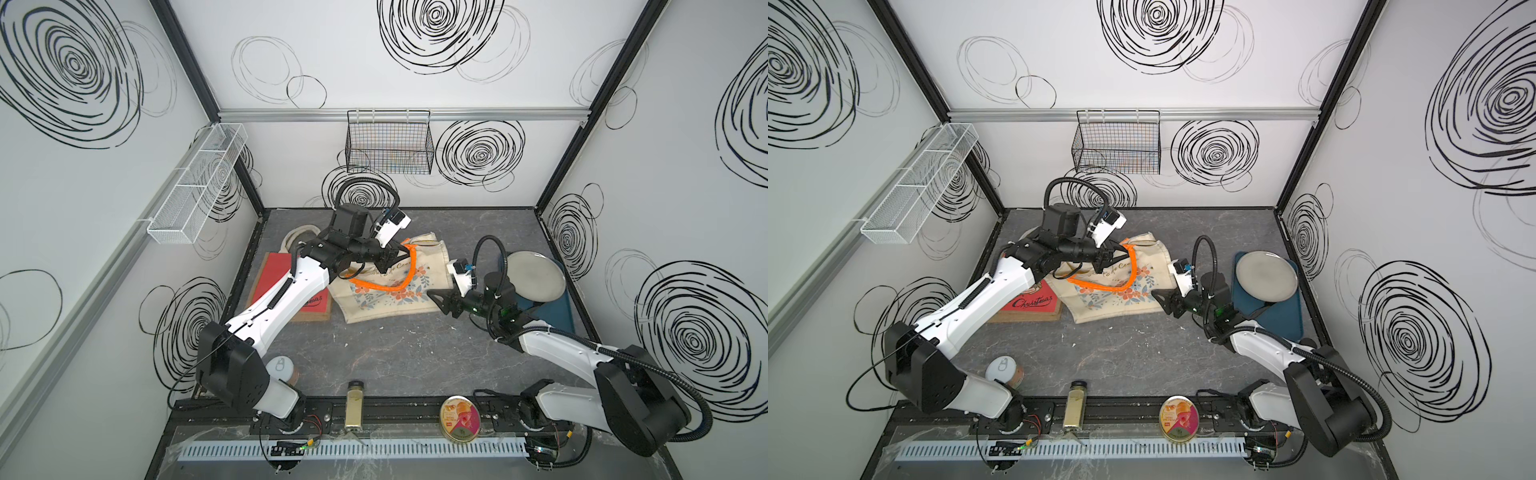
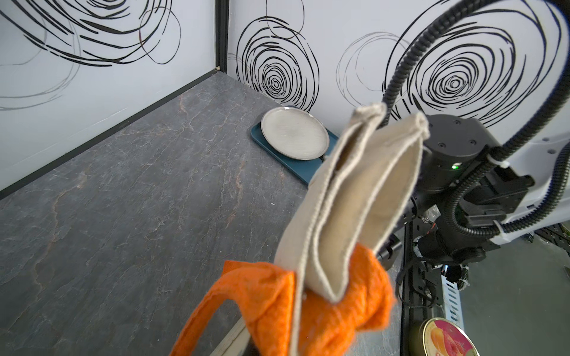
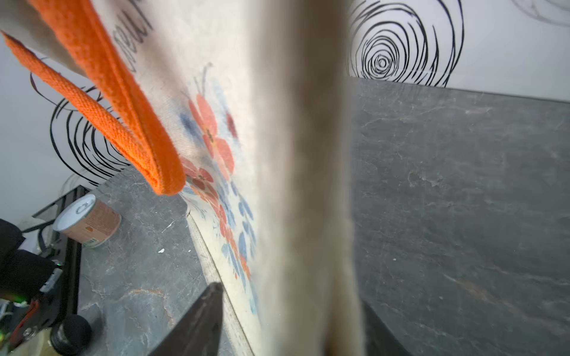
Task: Put away the canvas bag
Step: Press the canvas bag at the center of the board, then place the canvas bag at the center of the board.
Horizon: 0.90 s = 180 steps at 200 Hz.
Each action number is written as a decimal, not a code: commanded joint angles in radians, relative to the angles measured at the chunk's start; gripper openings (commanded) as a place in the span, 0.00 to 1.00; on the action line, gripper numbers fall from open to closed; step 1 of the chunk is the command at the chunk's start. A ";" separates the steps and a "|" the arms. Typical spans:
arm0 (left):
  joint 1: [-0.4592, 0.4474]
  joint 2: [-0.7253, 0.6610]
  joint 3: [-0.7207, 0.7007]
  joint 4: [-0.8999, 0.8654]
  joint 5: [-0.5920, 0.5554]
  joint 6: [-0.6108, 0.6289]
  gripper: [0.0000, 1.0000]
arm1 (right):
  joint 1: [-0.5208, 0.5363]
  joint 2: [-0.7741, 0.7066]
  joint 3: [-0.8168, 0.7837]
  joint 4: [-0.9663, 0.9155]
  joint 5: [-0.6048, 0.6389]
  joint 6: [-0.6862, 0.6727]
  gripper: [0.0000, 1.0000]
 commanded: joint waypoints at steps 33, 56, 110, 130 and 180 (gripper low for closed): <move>0.004 -0.053 -0.008 0.264 -0.032 -0.098 0.00 | 0.038 -0.001 -0.057 0.015 -0.001 0.019 0.18; 0.000 -0.049 -0.028 0.320 -0.056 -0.163 0.00 | 0.039 0.022 -0.081 0.034 -0.035 0.055 0.24; -0.052 -0.041 -0.019 0.318 -0.363 -0.199 0.50 | 0.032 0.033 -0.106 0.092 -0.121 0.291 0.00; -0.061 -0.067 0.007 0.331 -0.583 -0.232 0.89 | 0.007 0.019 -0.088 0.060 -0.131 0.399 0.00; 0.039 -0.201 -0.068 0.349 -0.777 -0.379 0.99 | -0.238 0.115 -0.052 -0.031 -0.365 0.653 0.00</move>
